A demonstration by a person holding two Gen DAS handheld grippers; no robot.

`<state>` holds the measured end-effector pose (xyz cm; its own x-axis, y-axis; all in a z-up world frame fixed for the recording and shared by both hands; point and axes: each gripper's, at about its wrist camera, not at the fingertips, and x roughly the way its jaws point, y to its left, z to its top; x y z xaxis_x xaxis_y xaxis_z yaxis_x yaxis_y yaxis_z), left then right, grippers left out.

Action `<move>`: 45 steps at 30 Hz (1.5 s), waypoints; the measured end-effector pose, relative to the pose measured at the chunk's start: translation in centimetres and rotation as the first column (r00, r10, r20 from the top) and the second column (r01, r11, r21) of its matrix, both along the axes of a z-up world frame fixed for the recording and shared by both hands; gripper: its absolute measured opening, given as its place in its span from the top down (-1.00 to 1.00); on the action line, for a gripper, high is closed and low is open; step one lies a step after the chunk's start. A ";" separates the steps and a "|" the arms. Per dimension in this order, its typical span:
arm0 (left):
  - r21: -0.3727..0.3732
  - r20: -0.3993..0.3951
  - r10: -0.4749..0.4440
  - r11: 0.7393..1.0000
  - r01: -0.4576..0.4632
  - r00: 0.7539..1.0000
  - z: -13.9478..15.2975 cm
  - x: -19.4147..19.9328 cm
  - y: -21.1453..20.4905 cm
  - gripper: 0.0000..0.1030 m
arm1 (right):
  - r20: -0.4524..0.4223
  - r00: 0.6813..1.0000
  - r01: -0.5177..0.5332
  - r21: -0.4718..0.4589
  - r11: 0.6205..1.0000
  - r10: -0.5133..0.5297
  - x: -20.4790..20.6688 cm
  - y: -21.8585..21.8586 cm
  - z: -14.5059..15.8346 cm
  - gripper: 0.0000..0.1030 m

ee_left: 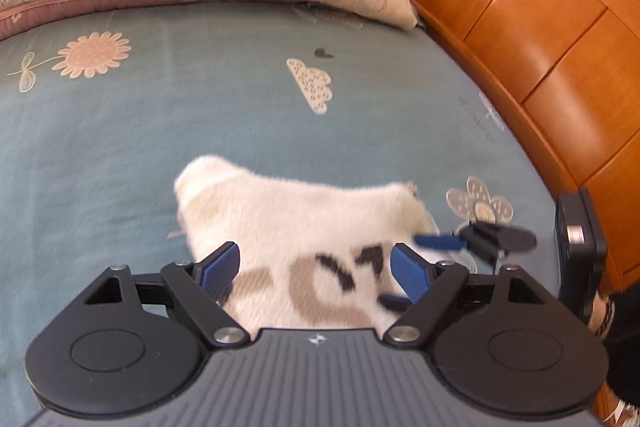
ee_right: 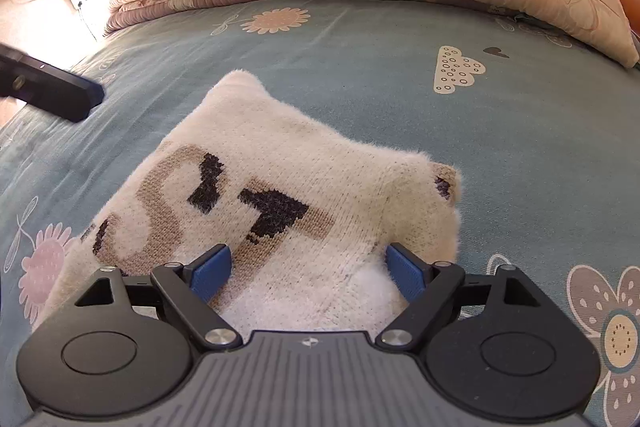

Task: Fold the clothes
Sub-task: 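Move the left gripper to the folded edge of the sweater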

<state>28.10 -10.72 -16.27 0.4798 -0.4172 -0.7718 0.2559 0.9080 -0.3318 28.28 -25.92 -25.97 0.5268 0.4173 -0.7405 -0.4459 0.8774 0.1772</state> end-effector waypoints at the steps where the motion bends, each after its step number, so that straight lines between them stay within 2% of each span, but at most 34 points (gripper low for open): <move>1: -0.019 -0.018 0.003 1.000 -0.004 1.000 -0.9 1.3 -0.4 -0.58 | 0.004 1.000 0.001 0.007 1.000 -0.001 -0.1 -0.1 -0.1 -0.73; 4: 0.011 -0.064 0.005 1.000 -0.005 0.998 -3.6 3.6 -1.6 -0.58 | 0.014 1.000 0.003 0.023 1.000 -0.003 -0.4 -0.3 -0.2 -0.75; 11: -0.016 -0.122 0.016 1.000 -0.018 0.992 -3.9 2.0 -1.9 -0.57 | 0.023 1.000 0.014 0.072 0.997 -0.015 -0.7 -0.7 -0.5 -0.79; 18: -0.041 -0.180 0.024 0.999 -0.032 0.983 -4.3 0.4 -2.1 -0.57 | 0.024 1.000 -0.002 0.076 0.997 0.000 -0.8 -0.3 -0.7 -0.95; 22: 0.000 -0.156 0.012 1.000 -0.012 0.988 -6.2 -0.7 -3.0 -0.61 | 0.038 0.999 -0.003 0.057 0.998 0.001 -1.0 0.3 -0.8 -0.99; 24: 0.003 -0.156 0.012 1.000 -0.012 0.988 -6.3 -0.7 -3.3 -0.78 | 0.040 0.999 0.003 0.052 0.999 -0.005 -0.9 0.4 -0.9 -0.99; 26: -0.003 -0.164 0.016 1.000 -0.017 0.986 -6.0 -0.5 -3.5 -0.77 | 0.039 0.999 0.008 0.052 0.999 -0.010 -0.9 0.5 -0.8 -0.99; 27: -0.007 -0.167 0.017 1.000 -0.018 0.986 -5.7 -0.6 -3.4 -0.66 | 0.040 0.999 0.010 0.050 0.999 -0.012 -0.9 0.5 -0.8 -1.00; 29: -0.029 -0.178 0.017 0.999 -0.023 0.984 -4.7 -1.3 -3.1 -0.51 | 0.043 0.999 0.013 0.045 0.999 -0.015 -1.1 0.6 -0.8 -1.00; 31: -0.089 -0.218 0.019 0.995 -0.039 0.976 -4.2 -2.4 -2.5 -0.51 | 0.047 0.999 0.017 0.041 0.999 -0.019 -1.2 0.7 -0.7 -1.00; 34: -0.101 -0.228 0.022 0.994 -0.046 0.973 -5.2 -3.8 -2.4 -0.51 | 0.056 0.998 0.021 0.035 0.999 -0.023 -1.5 0.9 -0.7 -1.00; 37: -0.134 -0.251 0.058 0.987 -0.094 0.966 -6.3 -3.8 -2.1 -0.51 | 0.086 0.996 0.012 -0.035 0.999 -0.009 -2.3 1.6 -0.3 -0.99; 40: -0.150 -0.275 0.087 0.980 -0.133 0.957 -6.5 -3.3 -2.0 -0.52 | 0.105 0.994 0.008 -0.075 0.997 0.000 -3.9 1.9 0.9 -0.96; 42: -0.154 -0.271 0.087 0.979 -0.132 0.959 -5.6 -3.7 -1.9 -0.50 | 0.115 0.993 -0.003 -0.077 0.997 0.012 -5.7 1.7 1.9 -0.93; 45: -0.198 -0.283 0.075 0.971 -0.135 0.956 -4.8 -4.9 -1.7 -0.50 | 0.092 0.995 -0.032 -0.058 0.998 0.037 -8.0 1.8 2.7 -0.90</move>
<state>23.24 -12.43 -21.07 0.3147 -0.5445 -0.7775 0.0364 0.8254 -0.5634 20.24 -24.16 -23.31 0.5804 0.3953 -0.7120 -0.4881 0.8687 0.0844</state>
